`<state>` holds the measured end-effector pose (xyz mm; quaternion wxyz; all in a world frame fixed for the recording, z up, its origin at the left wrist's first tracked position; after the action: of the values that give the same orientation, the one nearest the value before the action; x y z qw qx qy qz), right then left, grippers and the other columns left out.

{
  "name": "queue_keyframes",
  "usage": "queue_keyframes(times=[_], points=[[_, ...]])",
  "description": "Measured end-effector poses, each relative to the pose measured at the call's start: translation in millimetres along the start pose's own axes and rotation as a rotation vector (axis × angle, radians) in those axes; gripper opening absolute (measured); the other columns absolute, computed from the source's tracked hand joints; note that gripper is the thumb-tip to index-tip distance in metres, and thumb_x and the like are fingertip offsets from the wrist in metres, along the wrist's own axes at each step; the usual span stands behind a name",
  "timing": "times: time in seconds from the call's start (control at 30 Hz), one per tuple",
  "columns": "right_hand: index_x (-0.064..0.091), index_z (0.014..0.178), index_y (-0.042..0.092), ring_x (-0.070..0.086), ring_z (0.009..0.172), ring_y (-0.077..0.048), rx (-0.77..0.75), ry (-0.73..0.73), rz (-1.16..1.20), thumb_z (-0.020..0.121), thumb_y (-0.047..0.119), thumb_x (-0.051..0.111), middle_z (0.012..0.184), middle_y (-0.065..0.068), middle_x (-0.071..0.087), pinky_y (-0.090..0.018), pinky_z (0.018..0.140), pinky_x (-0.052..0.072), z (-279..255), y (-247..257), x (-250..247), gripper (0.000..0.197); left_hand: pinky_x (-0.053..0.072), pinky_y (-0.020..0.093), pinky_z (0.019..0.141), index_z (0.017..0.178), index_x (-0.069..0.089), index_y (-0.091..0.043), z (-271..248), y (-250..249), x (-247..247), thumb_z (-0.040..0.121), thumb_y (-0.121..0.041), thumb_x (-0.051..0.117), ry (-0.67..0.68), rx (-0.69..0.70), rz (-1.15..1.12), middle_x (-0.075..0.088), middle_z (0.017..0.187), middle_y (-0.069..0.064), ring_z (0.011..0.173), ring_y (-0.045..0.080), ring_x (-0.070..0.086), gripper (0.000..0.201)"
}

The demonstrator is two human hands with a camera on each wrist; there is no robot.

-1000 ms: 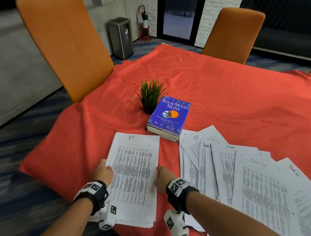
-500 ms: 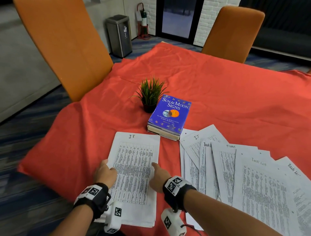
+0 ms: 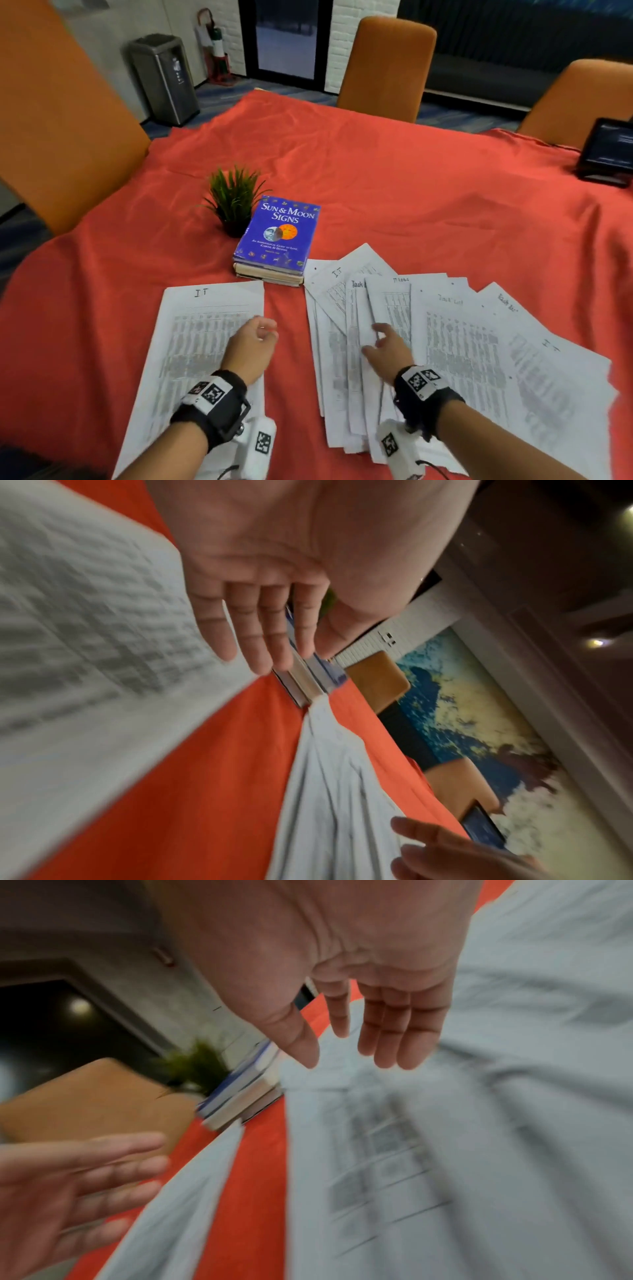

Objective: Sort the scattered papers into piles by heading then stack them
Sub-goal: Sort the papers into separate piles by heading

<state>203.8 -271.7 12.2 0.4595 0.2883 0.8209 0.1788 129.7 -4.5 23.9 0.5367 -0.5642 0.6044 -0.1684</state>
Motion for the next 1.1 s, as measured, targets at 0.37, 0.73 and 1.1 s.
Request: queue_keyframes(times=[0.37, 0.73, 1.1], points=[[0.035, 0.14, 0.019, 0.052, 0.116, -0.043, 0.568, -0.355, -0.015, 0.054, 0.07, 0.076, 0.134, -0.021, 0.043, -0.051, 0.095, 0.049, -10.1, -210.5, -136.1, 0.108, 0.026, 0.022, 0.048, 0.079, 0.048, -0.016, -22.0, -37.5, 180.3, 0.083, 0.0, 0.051, 0.525, -0.313, -0.161, 0.045, 0.072, 0.011, 0.05, 0.016, 0.038, 0.016], [0.059, 0.099, 0.008, 0.059, 0.066, -0.02, 0.355, -0.327, 0.187, 0.089, 0.014, 0.056, 0.075, -0.003, 0.06, -0.029, 0.06, 0.048, 1.0, -209.5, -127.1, 0.012, 0.047, 0.023, 0.078, 0.097, 0.058, -0.024, -14.8, -63.8, 215.8, 0.084, -0.02, 0.062, 0.277, -0.072, 0.162, 0.062, 0.09, -0.006, 0.088, 0.019, 0.063, 0.015], [0.06, 0.103, 0.02, 0.069, 0.083, -0.027, 0.069, -0.205, 0.499, 0.096, 0.014, 0.051, 0.094, -0.009, 0.071, -0.03, 0.062, 0.052, -13.7, -191.8, -136.3, 0.013, 0.037, 0.024, 0.055, 0.066, 0.048, -0.012, -13.7, -60.2, 215.0, 0.083, -0.002, 0.04, 0.315, -0.051, 0.264, 0.05, 0.066, 0.002, 0.061, 0.019, 0.047, 0.022]])
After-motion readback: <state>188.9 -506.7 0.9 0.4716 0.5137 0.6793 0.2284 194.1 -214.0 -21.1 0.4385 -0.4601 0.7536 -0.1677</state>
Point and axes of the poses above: each hand's wrist, its own z-axis towards the middle knuckle, its own x-axis out of the palm, y = z × x, the point moved 5 cm from there along z, towards the middle knuckle
